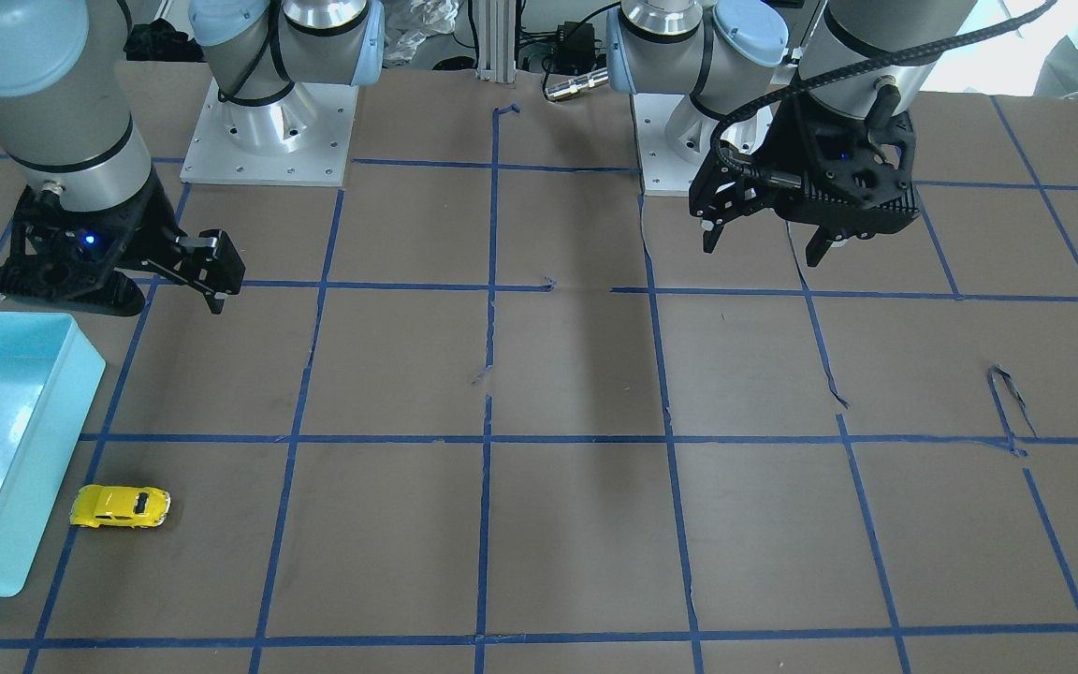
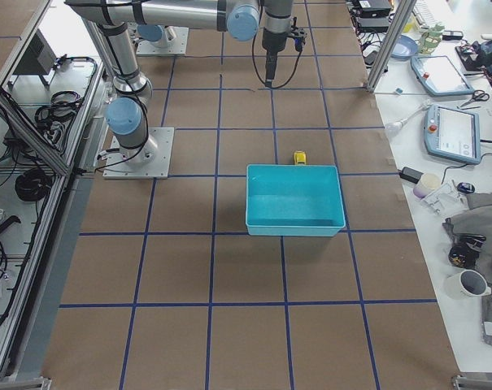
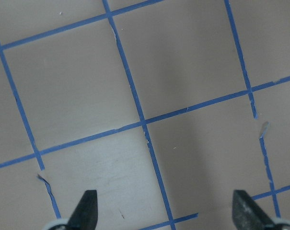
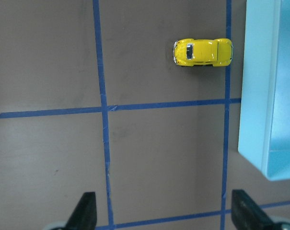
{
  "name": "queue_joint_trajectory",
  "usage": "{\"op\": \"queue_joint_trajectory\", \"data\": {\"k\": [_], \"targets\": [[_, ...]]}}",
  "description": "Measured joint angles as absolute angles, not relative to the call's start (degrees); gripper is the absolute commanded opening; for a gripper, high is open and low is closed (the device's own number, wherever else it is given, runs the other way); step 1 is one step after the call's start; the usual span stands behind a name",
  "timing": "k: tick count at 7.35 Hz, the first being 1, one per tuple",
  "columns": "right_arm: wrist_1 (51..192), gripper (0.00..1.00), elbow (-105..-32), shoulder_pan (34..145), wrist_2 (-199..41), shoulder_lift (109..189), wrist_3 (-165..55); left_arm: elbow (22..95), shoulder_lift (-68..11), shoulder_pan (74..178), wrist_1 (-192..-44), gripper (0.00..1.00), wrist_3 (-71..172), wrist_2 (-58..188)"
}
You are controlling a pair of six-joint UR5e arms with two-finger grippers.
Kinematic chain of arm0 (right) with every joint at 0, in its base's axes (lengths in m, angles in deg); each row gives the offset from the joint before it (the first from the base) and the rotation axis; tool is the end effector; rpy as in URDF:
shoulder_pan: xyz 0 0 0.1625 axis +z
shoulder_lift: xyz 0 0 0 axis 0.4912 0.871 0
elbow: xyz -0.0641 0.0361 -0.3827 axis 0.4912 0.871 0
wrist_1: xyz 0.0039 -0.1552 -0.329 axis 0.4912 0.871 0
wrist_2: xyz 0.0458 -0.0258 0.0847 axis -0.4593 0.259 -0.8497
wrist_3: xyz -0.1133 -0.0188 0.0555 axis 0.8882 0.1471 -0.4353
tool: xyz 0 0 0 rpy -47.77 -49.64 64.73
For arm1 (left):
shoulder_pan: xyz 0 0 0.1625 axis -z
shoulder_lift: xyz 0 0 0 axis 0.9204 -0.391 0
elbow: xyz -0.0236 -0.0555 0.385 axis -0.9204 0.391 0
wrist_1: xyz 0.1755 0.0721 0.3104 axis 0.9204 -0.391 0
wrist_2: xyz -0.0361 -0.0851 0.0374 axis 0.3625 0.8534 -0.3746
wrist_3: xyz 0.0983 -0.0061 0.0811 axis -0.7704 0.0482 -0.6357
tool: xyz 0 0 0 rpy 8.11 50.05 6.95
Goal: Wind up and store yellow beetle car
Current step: 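Raise the left gripper away while the car rolls toward the bin, then lower the right gripper onto the yellow car and close it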
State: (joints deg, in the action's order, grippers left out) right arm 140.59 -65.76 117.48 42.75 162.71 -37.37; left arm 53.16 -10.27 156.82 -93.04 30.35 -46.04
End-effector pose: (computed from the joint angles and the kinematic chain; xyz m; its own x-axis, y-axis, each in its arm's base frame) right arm 0.0985 -0.4816 0.3832 -0.9893 0.0119 0.1456 0.0141 0.9998 0.0141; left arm -0.1336 -0.4507 0.4453 -0.9957 0.0919 0.0092 0.0916 0.9954 -0.0277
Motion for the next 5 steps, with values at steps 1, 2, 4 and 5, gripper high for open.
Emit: {"op": "queue_joint_trajectory", "data": {"k": [1, 2, 4, 5], "targets": [[143.0, 1.00, -65.8, 116.5, 43.0, 161.0, -32.0, 53.8, -9.0, 156.8, -93.4, 1.00, 34.3, -46.4], [144.5, 1.00, -65.9, 114.8, 42.8, 159.4, -24.4, 54.3, -7.7, 156.6, -92.3, 1.00, 36.9, -46.8], [151.9, 1.00, -68.3, 111.4, 41.6, 156.0, -6.3, 55.3, -6.3, 156.1, -89.2, 1.00, 38.7, -47.3], [156.6, 1.00, -70.4, 109.9, 39.9, 154.9, 2.3, 55.5, -6.1, 156.1, -88.6, 1.00, 38.7, -48.4]]}}
